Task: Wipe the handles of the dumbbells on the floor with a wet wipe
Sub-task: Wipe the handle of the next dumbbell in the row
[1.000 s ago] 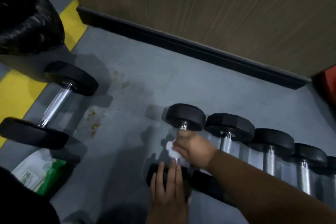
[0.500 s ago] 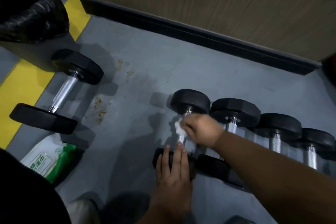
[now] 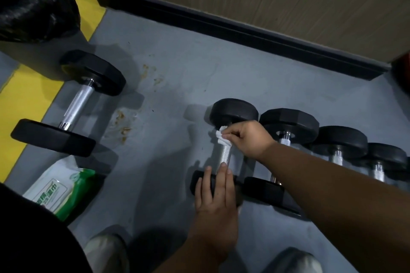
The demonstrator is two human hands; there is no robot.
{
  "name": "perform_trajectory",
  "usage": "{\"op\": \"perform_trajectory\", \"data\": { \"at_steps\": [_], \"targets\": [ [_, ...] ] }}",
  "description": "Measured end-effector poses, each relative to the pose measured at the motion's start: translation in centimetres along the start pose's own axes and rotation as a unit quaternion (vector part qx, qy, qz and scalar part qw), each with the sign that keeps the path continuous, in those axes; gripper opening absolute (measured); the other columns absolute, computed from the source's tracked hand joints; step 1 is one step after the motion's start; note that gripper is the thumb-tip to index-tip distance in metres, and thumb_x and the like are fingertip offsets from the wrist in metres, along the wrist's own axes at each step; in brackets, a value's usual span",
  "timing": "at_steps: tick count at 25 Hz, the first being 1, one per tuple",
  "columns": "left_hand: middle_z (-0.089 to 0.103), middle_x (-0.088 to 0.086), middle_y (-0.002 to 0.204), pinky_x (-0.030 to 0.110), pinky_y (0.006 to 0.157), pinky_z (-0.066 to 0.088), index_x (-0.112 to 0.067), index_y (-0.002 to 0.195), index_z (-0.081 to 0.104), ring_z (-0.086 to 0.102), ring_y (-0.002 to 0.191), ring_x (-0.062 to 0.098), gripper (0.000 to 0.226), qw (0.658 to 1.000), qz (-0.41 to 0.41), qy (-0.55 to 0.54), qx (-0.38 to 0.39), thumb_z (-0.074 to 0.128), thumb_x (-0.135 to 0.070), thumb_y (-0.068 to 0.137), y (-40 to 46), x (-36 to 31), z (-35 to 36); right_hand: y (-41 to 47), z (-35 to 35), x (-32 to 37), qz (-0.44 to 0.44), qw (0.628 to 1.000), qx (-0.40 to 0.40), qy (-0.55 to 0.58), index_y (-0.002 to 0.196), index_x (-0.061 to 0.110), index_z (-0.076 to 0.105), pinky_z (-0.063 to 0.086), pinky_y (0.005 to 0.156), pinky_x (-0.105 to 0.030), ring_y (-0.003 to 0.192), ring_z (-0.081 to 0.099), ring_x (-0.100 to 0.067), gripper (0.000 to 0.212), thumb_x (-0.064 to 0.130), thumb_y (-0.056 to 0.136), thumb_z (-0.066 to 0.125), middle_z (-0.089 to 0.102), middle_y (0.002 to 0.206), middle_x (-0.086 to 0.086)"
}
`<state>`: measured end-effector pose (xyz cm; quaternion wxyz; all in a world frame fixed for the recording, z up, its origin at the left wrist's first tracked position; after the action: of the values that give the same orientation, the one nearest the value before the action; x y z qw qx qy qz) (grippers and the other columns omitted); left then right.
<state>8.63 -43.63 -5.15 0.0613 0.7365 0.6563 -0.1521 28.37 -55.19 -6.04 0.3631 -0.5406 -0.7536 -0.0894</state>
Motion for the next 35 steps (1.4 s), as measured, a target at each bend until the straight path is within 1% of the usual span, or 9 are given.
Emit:
{"op": "perform_trajectory", "data": {
  "at_steps": [6,12,17,21,23,25,28,33,35],
  "targets": [
    [0.017,0.011,0.162,0.053,0.114,0.012,-0.005,0.153,0.024,0.019,0.145,0.041,0.090,0.999,0.023,-0.005,0.031,0.058,-0.044,0.078,0.0,0.1,0.0,-4.5,1.4,1.7,-0.049,0.985,0.165,0.015,0.101,0.027,0.082,0.054,0.084,-0.024,0.084,0.066,-0.001,0.014,0.021,0.088,0.078,0.073,0.093,0.009],
    [0.015,0.009,0.163,0.050,0.115,0.004,-0.009,0.155,0.018,0.012,0.147,0.038,0.091,0.999,0.029,-0.004,0.046,0.056,-0.048,0.082,-0.1,0.7,-0.3,-1.1,0.1,0.7,0.106,0.991,-0.023,0.079,0.102,0.027,0.081,0.054,0.077,-0.026,0.065,0.062,0.012,0.014,0.021,0.091,0.075,0.067,0.071,0.034],
    [0.017,0.011,0.162,0.050,0.114,0.007,-0.008,0.154,0.019,0.016,0.146,0.039,0.094,0.996,0.052,-0.001,0.068,0.057,-0.047,0.077,0.1,1.1,-0.2,-4.5,0.9,1.8,0.068,0.975,0.183,0.110,0.100,0.024,0.081,0.057,0.090,-0.026,0.090,0.073,-0.007,0.016,0.017,0.086,0.080,0.077,0.097,0.015],
    [0.016,0.010,0.163,0.050,0.114,0.003,-0.009,0.155,0.016,0.011,0.146,0.038,0.095,0.997,0.043,-0.006,0.058,0.058,-0.047,0.079,0.2,0.9,-0.6,-1.2,-0.8,0.8,0.112,0.988,0.026,0.107,0.102,0.024,0.080,0.059,0.078,-0.033,0.071,0.073,-0.012,0.014,0.016,0.092,0.074,0.078,0.078,0.004],
    [0.014,0.009,0.163,0.050,0.114,0.001,-0.010,0.155,0.015,0.009,0.147,0.037,0.095,0.997,0.047,-0.009,0.064,0.058,-0.048,0.080,0.1,1.1,-0.6,-1.5,-0.5,1.1,0.125,0.985,-0.019,0.115,0.105,0.025,0.080,0.051,0.067,-0.020,0.056,0.062,0.000,0.017,0.015,0.094,0.072,0.072,0.063,0.013],
    [0.014,0.009,0.163,0.049,0.115,0.002,-0.010,0.155,0.018,0.012,0.147,0.038,0.096,0.996,0.047,-0.015,0.071,0.060,-0.049,0.077,0.0,1.3,-0.5,-3.4,0.3,2.1,0.117,0.983,0.086,0.109,0.107,0.022,0.080,0.049,0.060,-0.015,0.054,0.059,0.004,0.018,0.013,0.093,0.073,0.073,0.069,0.019],
    [0.017,0.010,0.162,0.051,0.115,0.009,-0.010,0.154,0.022,0.018,0.146,0.040,0.099,0.996,0.053,-0.027,0.073,0.064,-0.048,0.073,0.0,1.1,-0.5,-5.2,0.9,3.0,0.071,0.968,0.231,0.069,0.105,0.023,0.081,0.054,0.061,-0.021,0.054,0.062,-0.004,0.020,0.010,0.092,0.073,0.078,0.081,-0.001],
    [0.016,0.009,0.163,0.051,0.112,0.009,-0.010,0.155,0.015,0.012,0.146,0.038,0.102,0.996,0.047,-0.018,0.067,0.062,-0.052,0.075,0.1,1.2,-0.6,-1.2,-0.1,1.4,0.130,0.980,-0.027,0.147,0.096,0.041,0.077,0.050,0.067,-0.027,0.053,0.059,-0.007,0.019,0.022,0.094,0.072,0.071,0.061,-0.002],
    [0.017,0.009,0.162,0.051,0.112,0.011,-0.010,0.155,0.018,0.014,0.146,0.038,0.101,0.996,0.051,-0.018,0.076,0.062,-0.052,0.074,0.1,1.3,-0.5,-1.9,0.6,1.2,0.127,0.981,-0.007,0.147,0.100,0.038,0.078,0.053,0.069,-0.028,0.056,0.063,-0.006,0.020,0.020,0.094,0.072,0.072,0.065,0.011]
  ]
}}
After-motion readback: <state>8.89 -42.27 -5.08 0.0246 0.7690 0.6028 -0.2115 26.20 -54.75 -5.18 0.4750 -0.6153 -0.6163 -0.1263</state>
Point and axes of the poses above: each hand's wrist, its own y-axis towards the middle knuckle, its own z-axis out of the palm, x = y × z, the point moved 2 cm from there along y, towards the middle knuckle
